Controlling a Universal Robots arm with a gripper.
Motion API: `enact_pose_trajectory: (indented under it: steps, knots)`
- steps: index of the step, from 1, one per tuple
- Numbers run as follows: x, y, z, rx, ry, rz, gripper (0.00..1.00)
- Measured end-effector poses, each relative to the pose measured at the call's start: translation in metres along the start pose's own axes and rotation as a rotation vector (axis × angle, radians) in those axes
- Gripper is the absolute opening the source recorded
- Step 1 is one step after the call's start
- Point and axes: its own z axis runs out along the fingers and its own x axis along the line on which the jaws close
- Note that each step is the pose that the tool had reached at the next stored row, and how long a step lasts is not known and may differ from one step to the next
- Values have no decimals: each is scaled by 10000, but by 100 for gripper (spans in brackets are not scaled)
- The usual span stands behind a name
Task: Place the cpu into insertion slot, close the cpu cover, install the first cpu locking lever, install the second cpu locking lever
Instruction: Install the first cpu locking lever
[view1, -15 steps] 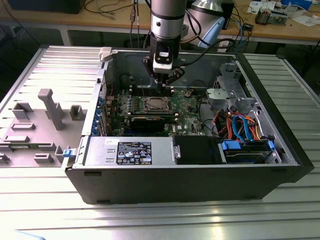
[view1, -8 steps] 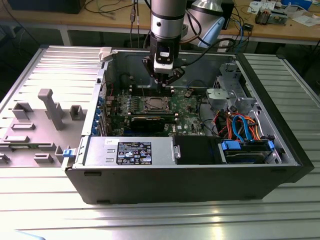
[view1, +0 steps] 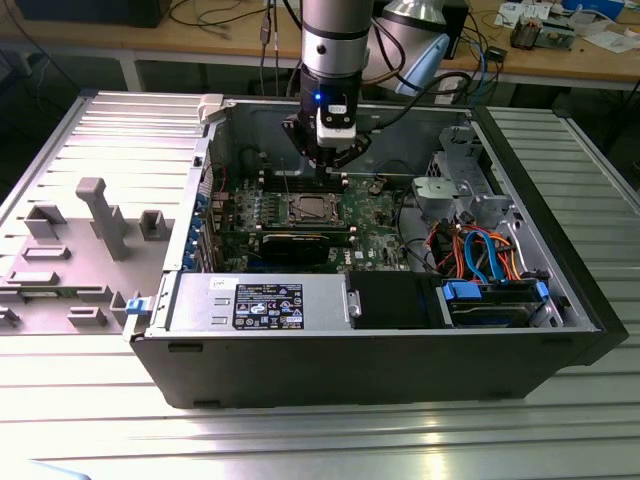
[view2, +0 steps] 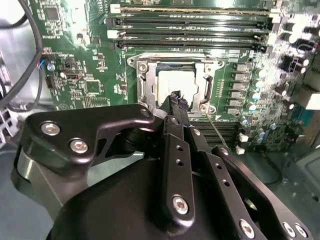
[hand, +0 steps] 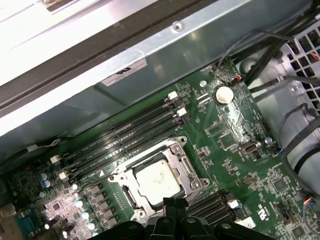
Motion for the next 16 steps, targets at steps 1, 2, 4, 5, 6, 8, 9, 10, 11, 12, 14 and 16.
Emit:
enact_pose_trajectory:
  steps: [1, 2, 4, 5, 6, 8, 9, 10, 11, 12, 14, 16]
  knots:
    - [0, 0, 0, 0, -1, -131, 11]
    - [0, 0, 0, -2, -4, -393, 11]
    - [0, 0, 0, -6, -7, -804, 11]
    - [0, 0, 0, -6, -8, -935, 11]
    - [0, 0, 0, -10, -12, -1338, 11]
    - [0, 0, 0, -8, -15, -1535, 11]
    - [0, 0, -1, -5, -17, -1677, 11]
    - [0, 0, -1, -5, -18, -1731, 11]
    - [0, 0, -1, -5, -18, -1760, 11]
    - [0, 0, -1, -5, -18, -1775, 11]
    - [0, 0, 0, -5, -19, -1782, 11]
    - [0, 0, 0, -6, -19, -1806, 11]
